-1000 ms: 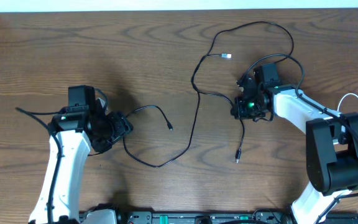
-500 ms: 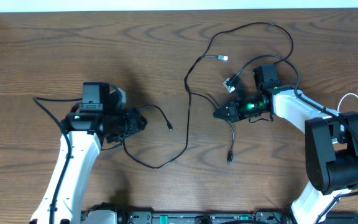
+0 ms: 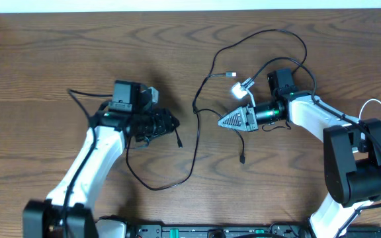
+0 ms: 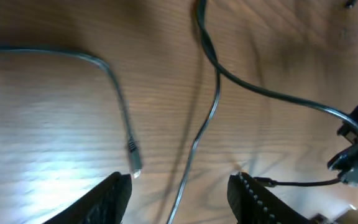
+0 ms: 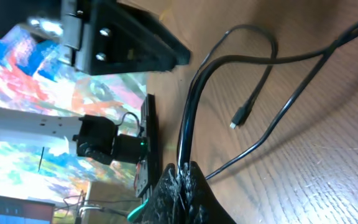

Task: Untangle cables

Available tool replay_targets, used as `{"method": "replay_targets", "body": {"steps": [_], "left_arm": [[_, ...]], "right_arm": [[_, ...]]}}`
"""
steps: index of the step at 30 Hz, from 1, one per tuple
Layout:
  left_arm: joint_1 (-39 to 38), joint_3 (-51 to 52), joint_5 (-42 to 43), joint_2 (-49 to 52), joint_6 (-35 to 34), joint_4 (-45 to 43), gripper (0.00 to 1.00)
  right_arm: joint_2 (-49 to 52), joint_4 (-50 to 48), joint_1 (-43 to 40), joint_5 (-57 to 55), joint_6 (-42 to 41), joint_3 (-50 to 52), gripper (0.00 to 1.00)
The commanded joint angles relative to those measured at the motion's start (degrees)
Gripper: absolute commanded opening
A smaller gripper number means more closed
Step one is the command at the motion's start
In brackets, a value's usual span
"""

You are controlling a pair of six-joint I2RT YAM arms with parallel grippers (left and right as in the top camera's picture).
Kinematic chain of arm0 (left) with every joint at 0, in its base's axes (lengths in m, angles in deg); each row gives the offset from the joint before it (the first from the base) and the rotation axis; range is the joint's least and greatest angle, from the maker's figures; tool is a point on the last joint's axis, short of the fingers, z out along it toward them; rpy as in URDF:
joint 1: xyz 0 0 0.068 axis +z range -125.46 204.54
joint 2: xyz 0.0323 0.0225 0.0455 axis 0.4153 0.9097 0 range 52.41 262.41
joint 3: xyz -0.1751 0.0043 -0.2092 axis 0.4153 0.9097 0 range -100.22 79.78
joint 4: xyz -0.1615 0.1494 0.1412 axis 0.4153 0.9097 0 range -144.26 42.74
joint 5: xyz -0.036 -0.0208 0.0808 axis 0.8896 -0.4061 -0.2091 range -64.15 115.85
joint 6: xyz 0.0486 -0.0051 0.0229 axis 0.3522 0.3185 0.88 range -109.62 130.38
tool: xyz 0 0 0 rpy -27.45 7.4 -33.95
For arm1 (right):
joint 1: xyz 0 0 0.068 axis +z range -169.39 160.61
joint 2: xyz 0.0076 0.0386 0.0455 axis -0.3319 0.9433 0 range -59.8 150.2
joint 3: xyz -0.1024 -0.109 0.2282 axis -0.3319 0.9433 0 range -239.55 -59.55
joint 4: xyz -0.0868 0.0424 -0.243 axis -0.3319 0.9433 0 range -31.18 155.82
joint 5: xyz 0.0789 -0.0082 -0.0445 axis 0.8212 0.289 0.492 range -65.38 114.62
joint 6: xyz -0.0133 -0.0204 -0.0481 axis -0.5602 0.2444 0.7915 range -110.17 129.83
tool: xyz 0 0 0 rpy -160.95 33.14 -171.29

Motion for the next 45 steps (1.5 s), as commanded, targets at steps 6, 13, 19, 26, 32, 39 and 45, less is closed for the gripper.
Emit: {"method": "replay_targets", "body": {"steps": [6, 13, 19, 26, 32, 39, 45], "left_arm": [[-3.15, 0.00, 8.22, 9.64, -1.27, -7.32, 0.58], [-3.58, 0.00, 15.67, 18.40, -4.59, -19.41, 0.58], [-3.65, 0.00, 15.74, 22.12, -5.62, -23.54, 0.54], [-4.11, 0.00, 15.67, 22.34, -6.62, -25.53, 0.54], [-4.92, 0.00, 12.63, 22.34, -8.11, -26.25, 0.43], [-7.19, 0.00, 9.18, 22.34, -9.38, -28.76, 0.43], [-7.87, 0.07, 5.49, 22.38, -9.62, -30.10, 0.37]], "right_arm": [[0.68, 0.02, 0.26, 3.28, 1.44, 0.35, 0.01], [0.68, 0.02, 0.26, 3.26, 1.46, 0.35, 0.01], [0.68, 0.00, 0.26, 3.10, 1.46, 0.35, 0.01], [0.68, 0.00, 0.26, 3.08, 1.46, 0.35, 0.01], [0.68, -0.02, 0.26, 3.06, 1.46, 0.35, 0.01], [0.68, -0.02, 0.28, 2.03, 1.44, 0.35, 0.01], [0.68, 0.00, 0.26, 1.60, 1.44, 0.35, 0.01]]}}
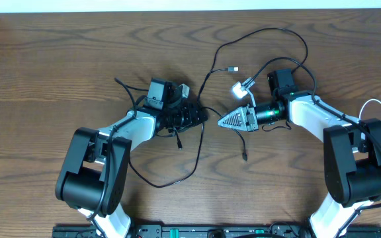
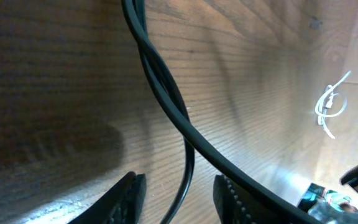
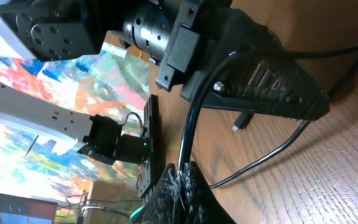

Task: Untangle cables

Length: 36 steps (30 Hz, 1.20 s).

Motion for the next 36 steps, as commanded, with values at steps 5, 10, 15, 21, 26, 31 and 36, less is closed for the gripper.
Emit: {"method": "replay_targets", "body": {"steps": [5, 10, 15, 21, 26, 31, 36], "left_arm": [[-0.13, 0.02, -3.82, 0.39, -0.79, -1.11, 0.35], [-0.13, 0.02, -3.82, 0.39, -2.43, -3.39, 0.40], [-0.48, 0.02, -3.82, 1.03, -2.40, -3.43, 0.43], [-1.66, 0.02, -3.37, 3.43, -4.76, -6.49, 0.43], [-2.73, 0.02, 0.37, 3.43, -4.50, -10.21, 0.45], [-4.00, 0.02, 0.72, 3.43, -3.72, -11.06, 0.44], [-4.98, 0.02, 0.72, 3.43, -3.69, -14.67, 0.44]], "right_arm": [[0.68, 0.02, 0.31, 0.90, 1.22, 0.35, 0.01], [0.68, 0.02, 0.31, 0.90, 1.22, 0.35, 0.01], [0.68, 0.04, 0.31, 0.90, 1.22, 0.35, 0.01], [0.68, 0.04, 0.31, 0.90, 1.22, 0.35, 0.01], [0.68, 0.04, 0.28, 0.90, 1.22, 0.35, 0.01], [0.68, 0.04, 0.31, 0.90, 1.20, 0.35, 0.01], [0.68, 0.04, 0.31, 0.90, 1.20, 0.35, 0.01]]}}
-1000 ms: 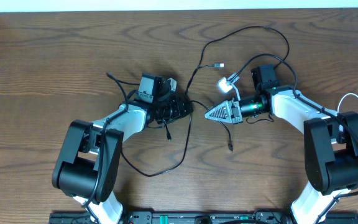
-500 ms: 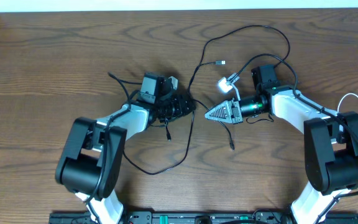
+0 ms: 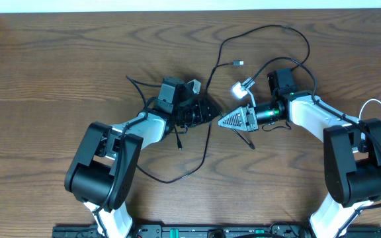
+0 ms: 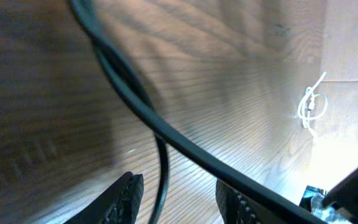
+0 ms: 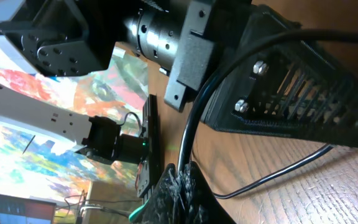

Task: Untangle cables

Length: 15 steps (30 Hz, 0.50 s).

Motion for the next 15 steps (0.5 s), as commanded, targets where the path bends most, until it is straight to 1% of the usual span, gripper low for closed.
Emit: {"method": "replay_targets", "body": {"steps": [1, 3, 9, 15], "left_arm": [[-0.66, 0.02, 0.76, 0.33, 0.57, -1.40, 0.44], [-0.90, 0.02, -0.35, 0.33, 0.57, -1.25, 0.43], [-2.38, 0.02, -5.49, 0.44, 0.57, 0.44, 0.30], [-4.00, 0.02, -9.84, 0.83, 0.57, 0.44, 0.30]], "right_arm": [[0.66, 0.04, 0.31, 1.25, 1.20, 0.35, 0.01], [0.68, 0.04, 0.31, 1.25, 1.20, 0.35, 0.01], [0.68, 0.04, 0.31, 1.25, 1.20, 0.35, 0.01], [0.68, 0.07, 0.31, 1.25, 1.22, 0.35, 0.01]]}}
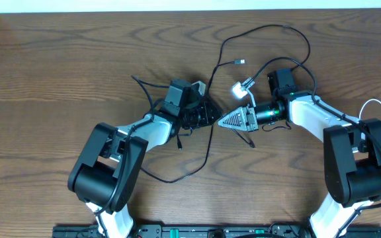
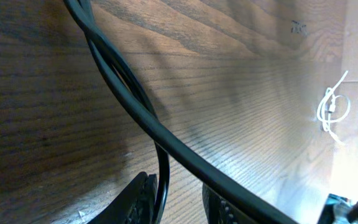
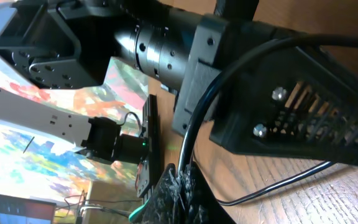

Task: Untangle cables

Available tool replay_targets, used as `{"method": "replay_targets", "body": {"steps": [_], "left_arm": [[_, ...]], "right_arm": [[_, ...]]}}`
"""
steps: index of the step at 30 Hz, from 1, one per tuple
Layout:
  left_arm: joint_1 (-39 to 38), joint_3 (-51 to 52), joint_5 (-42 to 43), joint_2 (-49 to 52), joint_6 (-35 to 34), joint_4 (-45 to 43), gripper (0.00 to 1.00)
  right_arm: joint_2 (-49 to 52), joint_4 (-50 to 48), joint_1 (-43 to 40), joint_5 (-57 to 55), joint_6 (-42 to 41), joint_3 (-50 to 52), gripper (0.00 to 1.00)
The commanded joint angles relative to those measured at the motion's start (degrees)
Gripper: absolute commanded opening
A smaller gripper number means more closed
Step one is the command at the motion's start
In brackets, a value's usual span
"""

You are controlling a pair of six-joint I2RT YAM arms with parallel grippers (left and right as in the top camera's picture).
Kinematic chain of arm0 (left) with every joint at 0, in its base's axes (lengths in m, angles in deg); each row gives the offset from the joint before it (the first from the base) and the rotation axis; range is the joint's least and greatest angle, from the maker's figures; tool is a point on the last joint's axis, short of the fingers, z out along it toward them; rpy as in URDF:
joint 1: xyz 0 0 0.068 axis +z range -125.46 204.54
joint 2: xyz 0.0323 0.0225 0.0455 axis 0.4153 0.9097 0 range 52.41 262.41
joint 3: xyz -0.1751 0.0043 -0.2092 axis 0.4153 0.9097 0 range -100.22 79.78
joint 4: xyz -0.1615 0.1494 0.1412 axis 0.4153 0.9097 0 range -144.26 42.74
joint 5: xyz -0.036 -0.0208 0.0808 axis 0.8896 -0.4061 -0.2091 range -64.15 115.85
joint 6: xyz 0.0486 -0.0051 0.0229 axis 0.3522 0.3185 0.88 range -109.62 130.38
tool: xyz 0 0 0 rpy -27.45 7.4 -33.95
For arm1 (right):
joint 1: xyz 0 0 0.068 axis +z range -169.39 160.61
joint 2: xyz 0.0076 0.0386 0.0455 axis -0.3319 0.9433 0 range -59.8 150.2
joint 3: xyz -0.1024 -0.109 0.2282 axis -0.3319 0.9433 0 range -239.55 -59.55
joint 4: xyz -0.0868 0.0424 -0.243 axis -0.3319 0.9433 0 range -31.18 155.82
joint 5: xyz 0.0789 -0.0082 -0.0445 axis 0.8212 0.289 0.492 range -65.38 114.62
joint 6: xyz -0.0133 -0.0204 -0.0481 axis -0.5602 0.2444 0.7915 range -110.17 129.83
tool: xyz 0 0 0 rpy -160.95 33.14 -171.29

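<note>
A long black cable (image 1: 210,140) loops over the wooden table, and two strands of it cross in the middle. My right gripper (image 1: 221,122) points left and is shut on one strand (image 3: 190,144), which rises from its closed tips (image 3: 184,177). My left gripper (image 1: 211,117) faces it, almost tip to tip. In the left wrist view my left gripper (image 2: 179,200) is open with a narrow gap, and a thin black strand (image 2: 164,180) lies between the jaws against the left finger (image 2: 143,198). A thicker strand (image 2: 185,152) crosses in front.
A metal cable plug (image 1: 241,63) lies above the grippers, and dark plug ends lie at the lower left (image 1: 179,144) and lower right (image 1: 252,144). A coiled white cable sits at the table's right edge, and it also shows as a white cable (image 2: 330,112) in the left wrist view.
My left gripper has shifted slightly right, closer to the right gripper's tips. Its jaws stand nearer together around the thin black strand. The right gripper has not moved.
My left gripper was first open at the left, over a loose plug end. Then it stood at the crossing strands in the middle, and later nearer the right gripper with a strand between its jaws. The right gripper stayed shut on the cable throughout.
</note>
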Motion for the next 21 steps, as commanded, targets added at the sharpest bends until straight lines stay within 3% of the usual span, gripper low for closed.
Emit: {"method": "replay_targets", "body": {"steps": [1, 3, 8, 13, 21], "left_arm": [[-1.05, 0.02, -4.79, 0.98, 0.57, 0.07, 0.30], [-1.40, 0.02, -5.75, 1.01, 0.57, 0.07, 0.29], [-1.22, 0.02, -5.70, 1.01, 0.74, 0.72, 0.08], [-0.87, 0.02, -5.70, 1.01, 2.19, 6.16, 0.08], [1.20, 0.02, -5.68, 0.96, 11.13, 17.09, 0.07]], "right_arm": [[0.68, 0.04, 0.31, 1.25, 1.22, 0.35, 0.01], [0.68, 0.07, 0.31, 1.25, 1.25, 0.35, 0.01], [0.68, 0.07, 0.31, 1.18, 1.22, 0.35, 0.01], [0.68, 0.02, 0.26, -7.78, -2.21, 0.35, 0.01], [0.68, 0.07, 0.17, -29.40, -10.91, 0.35, 0.01]]}}
